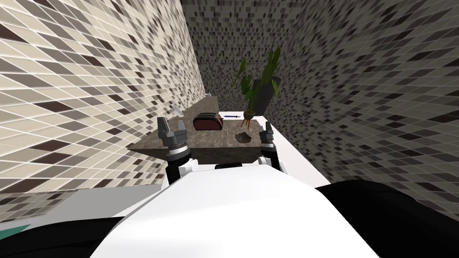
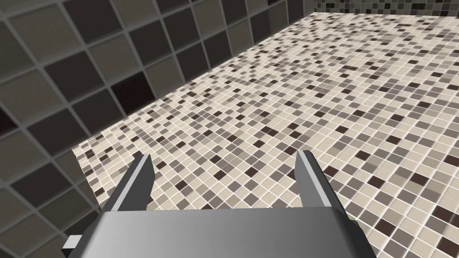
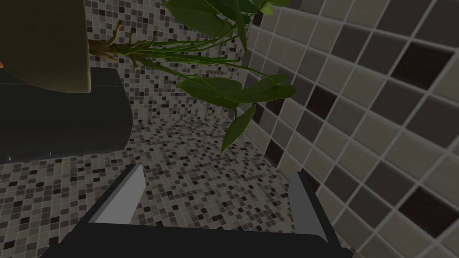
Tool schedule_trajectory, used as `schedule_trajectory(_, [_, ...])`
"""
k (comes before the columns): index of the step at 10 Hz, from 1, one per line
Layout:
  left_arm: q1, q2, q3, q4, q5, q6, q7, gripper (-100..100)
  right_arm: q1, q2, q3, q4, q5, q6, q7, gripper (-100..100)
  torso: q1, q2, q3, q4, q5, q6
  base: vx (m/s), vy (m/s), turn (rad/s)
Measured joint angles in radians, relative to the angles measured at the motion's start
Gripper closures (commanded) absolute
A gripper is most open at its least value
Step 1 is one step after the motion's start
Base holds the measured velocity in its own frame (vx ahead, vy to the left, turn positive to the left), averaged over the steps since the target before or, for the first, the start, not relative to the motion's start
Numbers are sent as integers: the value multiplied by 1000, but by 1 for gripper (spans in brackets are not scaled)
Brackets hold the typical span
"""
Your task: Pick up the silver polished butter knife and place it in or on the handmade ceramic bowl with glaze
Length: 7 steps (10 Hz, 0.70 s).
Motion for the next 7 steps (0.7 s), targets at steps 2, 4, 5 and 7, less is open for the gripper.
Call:
schedule_trajectory(2, [0, 0, 0, 0, 0, 0, 0, 0, 8, -40, 13, -3, -15, 19, -6, -100, -2, 5, 3, 1, 0, 0, -99, -23, 153])
schedule_trajectory(4, [0, 0, 0, 0, 0, 0, 0, 0, 15, -84, 26, -8, -36, 51, -16, -100, -2, 7, 4, 2, 0, 0, -110, -20, 172])
schedule_trajectory(5, [0, 0, 0, 0, 0, 0, 0, 0, 19, -108, 34, -8, -48, 68, -21, -100, -2, 7, 4, 2, 0, 0, -105, -7, 232])
schedule_trajectory(7, [0, 0, 0, 0, 0, 0, 0, 0, 24, -162, 52, -3, -74, 106, -32, -100, -1, 9, 5, 2, 0, 0, -144, 2, 232])
